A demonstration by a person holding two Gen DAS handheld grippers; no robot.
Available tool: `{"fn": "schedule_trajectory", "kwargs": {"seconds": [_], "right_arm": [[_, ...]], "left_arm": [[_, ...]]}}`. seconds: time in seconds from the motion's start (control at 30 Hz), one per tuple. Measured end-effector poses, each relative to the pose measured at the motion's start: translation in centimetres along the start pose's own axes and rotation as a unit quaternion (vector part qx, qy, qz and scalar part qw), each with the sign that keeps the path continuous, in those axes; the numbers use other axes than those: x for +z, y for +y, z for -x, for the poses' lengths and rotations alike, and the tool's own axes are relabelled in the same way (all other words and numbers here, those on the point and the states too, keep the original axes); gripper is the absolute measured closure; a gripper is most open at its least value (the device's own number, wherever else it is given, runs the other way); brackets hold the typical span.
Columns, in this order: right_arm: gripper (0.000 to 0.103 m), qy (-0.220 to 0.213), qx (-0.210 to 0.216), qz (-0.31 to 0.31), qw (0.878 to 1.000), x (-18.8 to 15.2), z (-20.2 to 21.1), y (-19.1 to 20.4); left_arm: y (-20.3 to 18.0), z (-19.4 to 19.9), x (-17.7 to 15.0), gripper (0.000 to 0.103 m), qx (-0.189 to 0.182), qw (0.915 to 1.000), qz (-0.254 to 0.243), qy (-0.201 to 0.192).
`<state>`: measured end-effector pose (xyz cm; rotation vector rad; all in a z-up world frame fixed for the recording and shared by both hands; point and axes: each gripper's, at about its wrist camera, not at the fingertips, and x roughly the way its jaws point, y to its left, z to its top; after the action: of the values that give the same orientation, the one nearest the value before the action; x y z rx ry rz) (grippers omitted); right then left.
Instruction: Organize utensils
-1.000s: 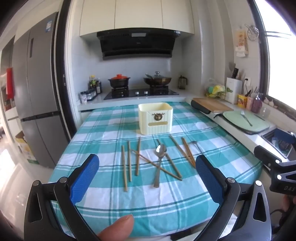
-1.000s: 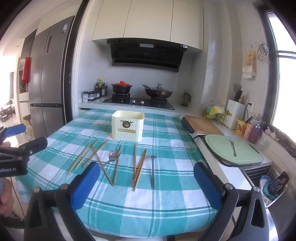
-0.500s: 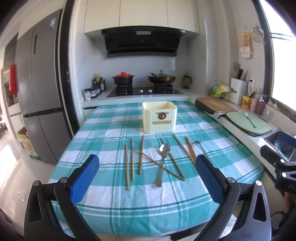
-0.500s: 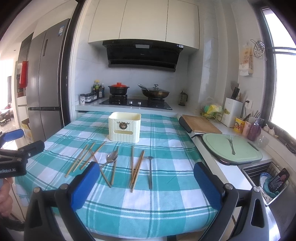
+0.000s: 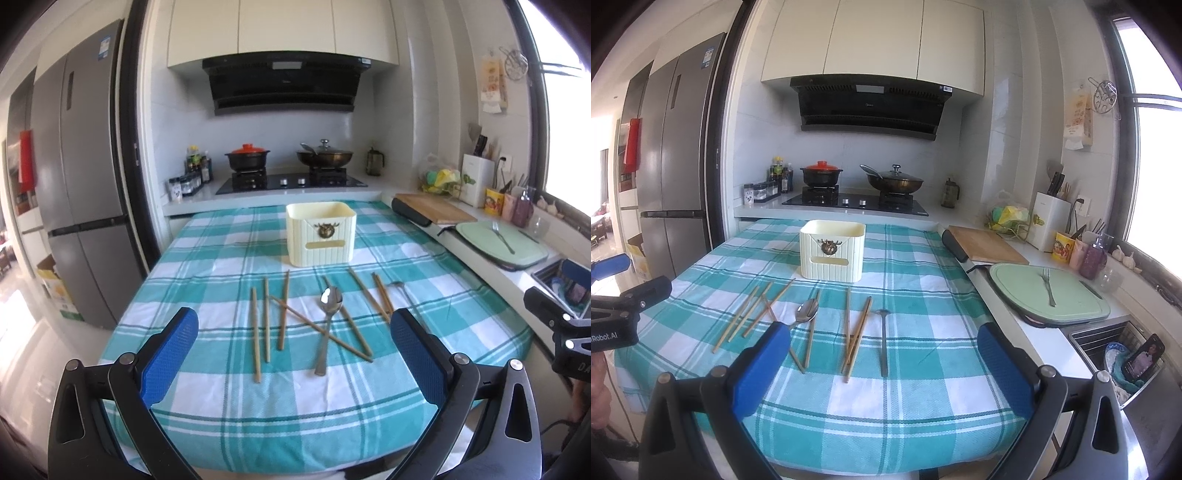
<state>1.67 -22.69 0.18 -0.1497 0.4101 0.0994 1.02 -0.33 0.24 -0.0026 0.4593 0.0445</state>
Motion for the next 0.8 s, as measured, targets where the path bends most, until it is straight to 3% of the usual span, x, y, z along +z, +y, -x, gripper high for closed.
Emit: {"fn": "schedule_trajectory", "kwargs": {"seconds": [0.8], "right_arm": [[0.000,-0.009,0.008,0.012,1.000,0.4,-0.8,0.1]], "left_arm": [[0.1,-1.3,0.5,0.000,-0.022,0.9998,0.002,0.003]]}}
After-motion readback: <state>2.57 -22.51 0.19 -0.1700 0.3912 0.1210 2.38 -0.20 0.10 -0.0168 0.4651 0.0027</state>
